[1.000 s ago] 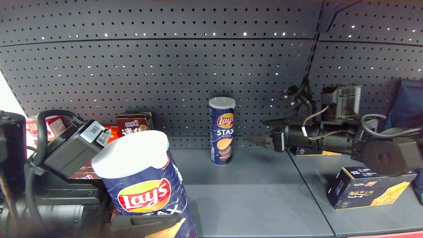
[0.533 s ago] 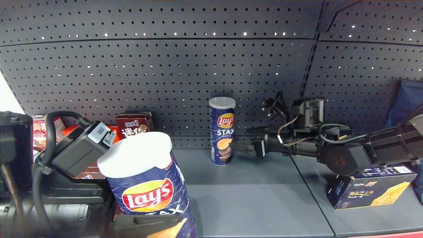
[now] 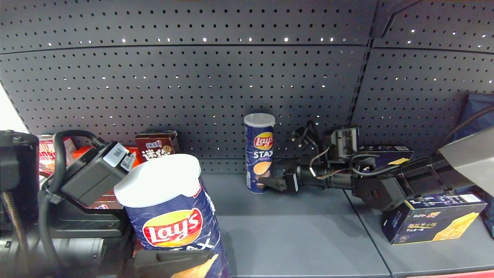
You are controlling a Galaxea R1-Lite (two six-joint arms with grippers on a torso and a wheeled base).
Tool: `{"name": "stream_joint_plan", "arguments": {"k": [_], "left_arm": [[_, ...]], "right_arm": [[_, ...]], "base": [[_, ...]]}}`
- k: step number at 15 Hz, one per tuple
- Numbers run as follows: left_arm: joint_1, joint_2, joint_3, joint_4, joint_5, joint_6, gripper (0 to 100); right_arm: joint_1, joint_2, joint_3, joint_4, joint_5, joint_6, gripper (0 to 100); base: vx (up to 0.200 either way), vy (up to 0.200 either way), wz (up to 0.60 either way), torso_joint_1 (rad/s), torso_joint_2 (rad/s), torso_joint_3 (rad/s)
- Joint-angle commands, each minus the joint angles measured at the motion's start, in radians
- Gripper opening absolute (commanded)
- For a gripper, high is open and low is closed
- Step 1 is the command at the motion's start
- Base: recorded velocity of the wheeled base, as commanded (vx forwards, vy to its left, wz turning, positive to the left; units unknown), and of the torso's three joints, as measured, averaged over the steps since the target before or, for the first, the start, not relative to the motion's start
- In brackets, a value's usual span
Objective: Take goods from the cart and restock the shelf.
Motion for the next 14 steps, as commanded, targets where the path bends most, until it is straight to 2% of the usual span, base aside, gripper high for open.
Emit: {"name": "stream_joint_plan", "arguments": {"k": [1,14], "left_arm": [[0.001,0.000,0.001,-0.001,0.001,0.000,0],[0.002,-0.002,0.009,0.001,0.001,-0.002,0]], "right_arm": [[0.004,0.030,-0.016,-0.001,0.001,0.000,100],[0.036,0.176,-0.177,0.001,-0.005,0.001,100]], "base": [[0.000,0.000,0.00,0.000,0.00,0.000],[0.000,0.000,0.00,0.000,0.00,0.000]]}}
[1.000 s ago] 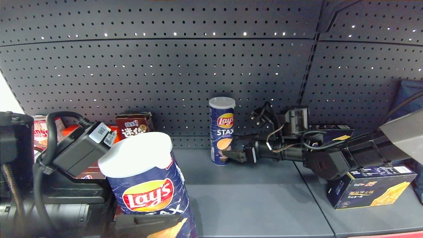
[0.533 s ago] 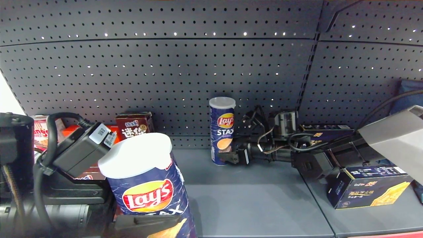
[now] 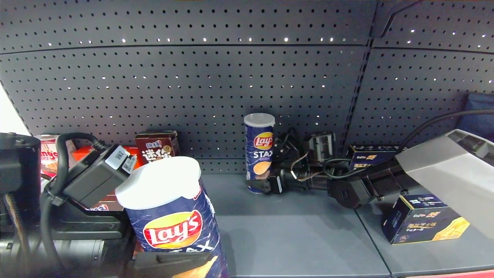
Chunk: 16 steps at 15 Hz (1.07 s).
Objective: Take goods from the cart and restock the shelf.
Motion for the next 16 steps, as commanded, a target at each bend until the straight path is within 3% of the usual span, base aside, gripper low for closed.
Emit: {"name": "stream_joint_plan", "arguments": {"k": [1,2,9,11,16], "left_arm": [[0.000,-0.001,0.002,0.000,0.000,-0.001,0],[0.000,-0.003,0.002,0.000,0.000,0.001,0],[0.000,-0.003,0.008,0.000,0.002,0.001,0],[0.000,-0.003,0.005,-0.002,0.002,-0.001,0],[0.003,-0.004,-0.009,-0.002,0.008,-0.001,0]], "right_arm": [[0.004,0.033,-0.028,0.000,-0.002,0.000,100],[0.004,0.038,-0.033,0.000,0.002,0.000,0],[0.018,-0.023,-0.008,-0.004,-0.008,-0.002,0],[0.023,-0.069,0.051,-0.033,-0.051,-0.002,0],[0.096,-0.286,0.364,-0.141,-0.128,0.008,0]], "base": [[0.000,0.000,0.00,0.000,0.00,0.000],[0.000,0.000,0.00,0.000,0.00,0.000],[0.000,0.000,0.00,0.000,0.00,0.000],[0.000,0.000,0.00,0.000,0.00,0.000],[0.000,0.000,0.00,0.000,0.00,0.000]]}}
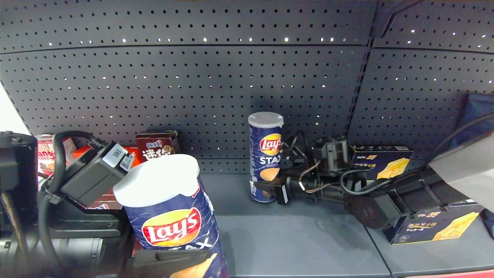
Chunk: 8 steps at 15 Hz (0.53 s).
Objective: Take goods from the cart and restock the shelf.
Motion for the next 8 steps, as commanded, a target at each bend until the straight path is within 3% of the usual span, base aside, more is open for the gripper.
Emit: {"name": "stream_joint_plan", "arguments": {"k": [1,8], "left_arm": [[0.015,0.000,-0.005,-0.001,0.000,0.000,0],[0.023,-0.004,-0.019,0.004,0.032,0.000,0]], "right_arm": [[0.052,-0.154,0.167,-0.058,-0.029,0.002,0],[0.167,-0.237,0.559,-0.366,-0.121,0.047,0]], "base": [[0.000,0.000,0.00,0.000,0.00,0.000],[0.000,0.000,0.00,0.000,0.00,0.000]]}}
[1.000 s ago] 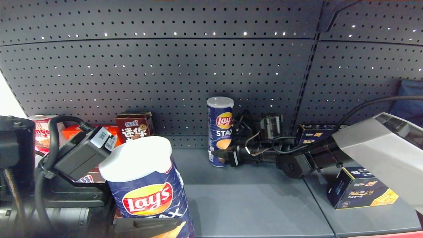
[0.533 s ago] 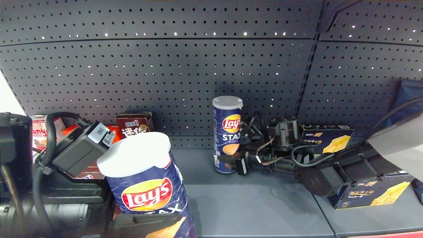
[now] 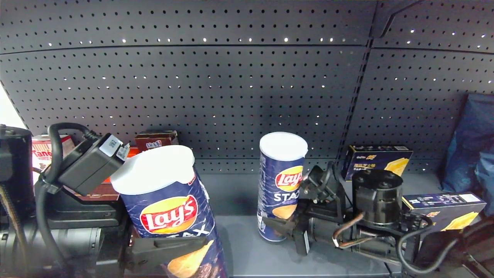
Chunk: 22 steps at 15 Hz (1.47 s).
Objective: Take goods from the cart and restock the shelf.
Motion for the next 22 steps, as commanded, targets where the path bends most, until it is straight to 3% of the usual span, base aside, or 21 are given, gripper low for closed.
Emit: {"name": "stream_joint_plan", "arguments": {"k": [1,5,13,14,18,22], "left_arm": [[-0.003,-0.002,-0.005,0.002,0.006,0.000,0],[-0.005,0.000,-0.015,0.002,0.034,0.000,0],[-0.003,0.003,-0.017,0.002,0.032,0.001,0],[-0.003,0.003,-0.015,0.002,0.032,0.001,0],[-0.003,0.006,-0.009,0.001,0.026,0.003,0],[-0.006,0.030,-0.015,-0.005,0.023,0.003,0]], "right_arm": [[0.043,-0.017,0.109,-0.067,-0.030,0.023,0],[0.058,-0.010,0.138,-0.079,-0.038,0.027,0],[0.055,0.109,0.095,-0.152,-0.072,0.026,0],[0.055,0.116,0.088,-0.152,-0.073,0.026,100],[0.057,0.109,0.103,-0.165,-0.081,0.024,100],[0.063,-0.049,0.229,-0.204,-0.127,0.023,100]], "base": [[0.000,0.000,0.00,0.000,0.00,0.000],[0.000,0.000,0.00,0.000,0.00,0.000],[0.000,0.000,0.00,0.000,0.00,0.000],[0.000,0.000,0.00,0.000,0.00,0.000],[0.000,0.000,0.00,0.000,0.00,0.000],[0.000,0.000,0.00,0.000,0.00,0.000]]}}
